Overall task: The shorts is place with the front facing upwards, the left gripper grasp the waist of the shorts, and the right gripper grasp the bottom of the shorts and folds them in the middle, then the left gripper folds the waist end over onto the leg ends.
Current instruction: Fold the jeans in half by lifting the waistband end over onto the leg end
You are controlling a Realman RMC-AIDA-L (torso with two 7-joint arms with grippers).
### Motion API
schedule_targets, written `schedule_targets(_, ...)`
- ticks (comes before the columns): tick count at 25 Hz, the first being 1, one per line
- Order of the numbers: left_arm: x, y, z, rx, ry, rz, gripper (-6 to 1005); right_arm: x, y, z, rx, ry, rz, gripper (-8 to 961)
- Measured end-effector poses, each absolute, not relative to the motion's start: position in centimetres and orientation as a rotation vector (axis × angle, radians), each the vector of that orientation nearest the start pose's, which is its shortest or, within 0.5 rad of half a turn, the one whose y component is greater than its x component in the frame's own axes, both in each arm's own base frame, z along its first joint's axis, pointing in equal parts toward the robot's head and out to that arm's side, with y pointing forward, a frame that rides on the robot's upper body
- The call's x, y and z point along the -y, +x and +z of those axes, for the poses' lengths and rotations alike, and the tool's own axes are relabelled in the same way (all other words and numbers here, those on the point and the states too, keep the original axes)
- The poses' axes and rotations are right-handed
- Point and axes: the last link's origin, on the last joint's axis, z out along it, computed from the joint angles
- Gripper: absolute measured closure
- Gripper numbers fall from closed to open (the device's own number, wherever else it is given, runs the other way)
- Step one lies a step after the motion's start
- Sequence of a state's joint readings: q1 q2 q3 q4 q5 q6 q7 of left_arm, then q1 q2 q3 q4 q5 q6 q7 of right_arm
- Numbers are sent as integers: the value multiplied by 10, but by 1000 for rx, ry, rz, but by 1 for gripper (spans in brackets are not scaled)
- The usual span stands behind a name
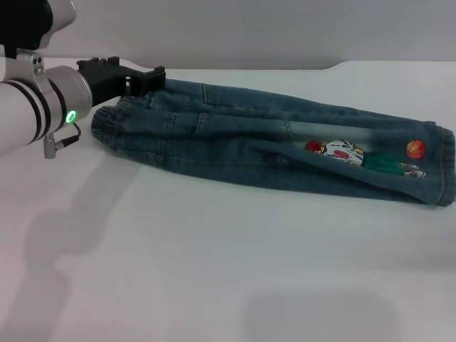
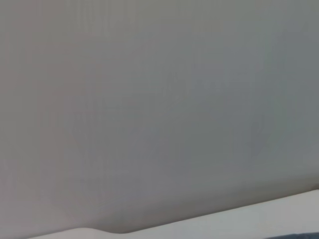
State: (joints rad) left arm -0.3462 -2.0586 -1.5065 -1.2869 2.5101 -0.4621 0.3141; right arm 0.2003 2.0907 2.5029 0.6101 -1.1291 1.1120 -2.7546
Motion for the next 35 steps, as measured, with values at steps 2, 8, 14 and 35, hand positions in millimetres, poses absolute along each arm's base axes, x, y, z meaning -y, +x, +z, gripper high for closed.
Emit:
schedule_targets(2,-400,-202,1,855,-2006,-313,156,-297,385,97,-205,-1648,319,618)
schedule_targets(8,-400,-196,-1,855,-2022,-318,156,-297,389,96,-231,-1597,323,685)
schedule_targets(14,-399,-194,-3,856,-2033,-316,156,-303,391,95,-312,-1545,367,688)
schedule_targets(35,-398,-189,-8,861,-2071,-292,156,-306,436,176,-845,-1138,312,718)
